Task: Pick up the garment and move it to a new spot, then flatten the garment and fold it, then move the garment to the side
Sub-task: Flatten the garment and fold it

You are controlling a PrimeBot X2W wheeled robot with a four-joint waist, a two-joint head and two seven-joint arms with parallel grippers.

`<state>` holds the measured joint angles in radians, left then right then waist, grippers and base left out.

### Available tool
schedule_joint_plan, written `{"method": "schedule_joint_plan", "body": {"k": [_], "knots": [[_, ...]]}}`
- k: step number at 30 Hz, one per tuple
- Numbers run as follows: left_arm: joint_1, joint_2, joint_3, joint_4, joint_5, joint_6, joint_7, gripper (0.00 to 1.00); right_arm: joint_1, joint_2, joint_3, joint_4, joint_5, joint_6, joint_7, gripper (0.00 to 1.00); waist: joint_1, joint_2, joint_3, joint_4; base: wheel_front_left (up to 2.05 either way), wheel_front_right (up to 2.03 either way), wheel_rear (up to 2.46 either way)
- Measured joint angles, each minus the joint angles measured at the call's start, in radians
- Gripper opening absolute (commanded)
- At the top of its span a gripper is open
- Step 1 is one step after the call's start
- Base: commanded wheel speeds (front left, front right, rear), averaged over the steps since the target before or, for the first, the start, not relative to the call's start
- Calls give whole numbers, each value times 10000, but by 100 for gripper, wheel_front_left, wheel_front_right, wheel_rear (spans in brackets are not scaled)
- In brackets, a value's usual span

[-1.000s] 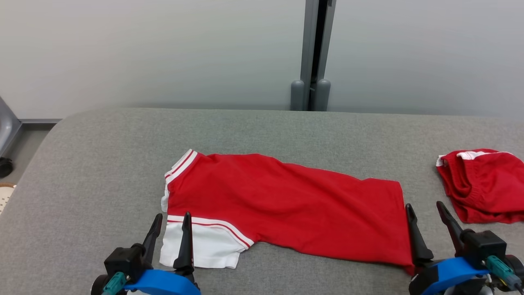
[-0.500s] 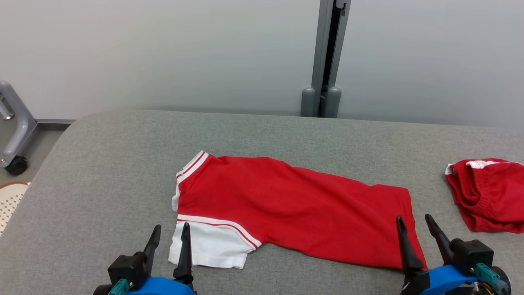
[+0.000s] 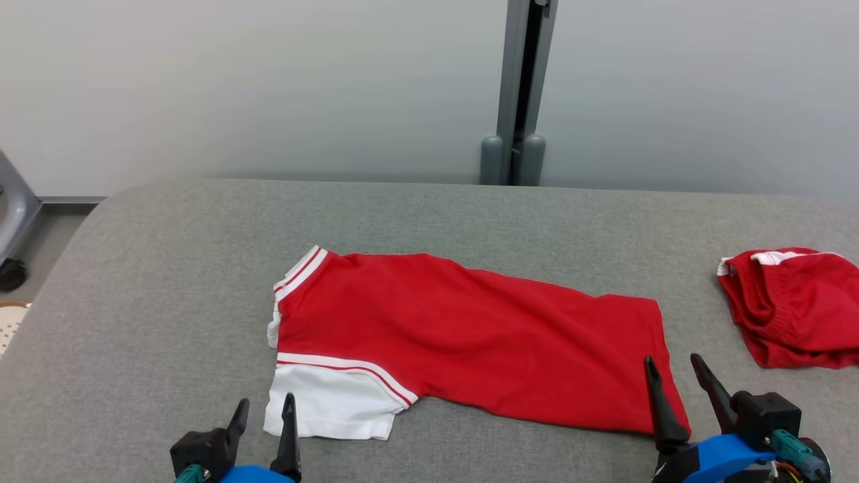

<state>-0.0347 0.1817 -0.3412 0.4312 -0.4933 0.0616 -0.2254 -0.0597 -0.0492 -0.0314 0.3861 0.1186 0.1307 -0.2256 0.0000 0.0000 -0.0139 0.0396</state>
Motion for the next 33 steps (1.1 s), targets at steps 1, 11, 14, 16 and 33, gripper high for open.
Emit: {"method": "schedule_joint_plan", "body": {"k": [1,11,14,16,33], "knots": [[-2,12,15,169,-56,8,136,100,0,-2,-15,19,-2,0,44,100,0,0,38,-47,0,0,0],[-568,-4,502,1875,-782,82,635,100,207,-2,-52,-203,-305,0,456,100,0,0,677,-646,0,0,0],[-791,-8,569,2330,-892,-25,598,100,302,-4,-82,-261,-314,0,497,100,0,0,849,-727,0,0,0],[-966,-46,577,2562,-972,-148,629,100,312,-4,-96,-290,-314,0,571,100,0,0,914,-737,0,0,0],[-1528,-299,387,3195,-1034,-681,6,0,418,0,-374,951,-280,0,1189,100,1,0,1102,-358,0,0,0]]}}
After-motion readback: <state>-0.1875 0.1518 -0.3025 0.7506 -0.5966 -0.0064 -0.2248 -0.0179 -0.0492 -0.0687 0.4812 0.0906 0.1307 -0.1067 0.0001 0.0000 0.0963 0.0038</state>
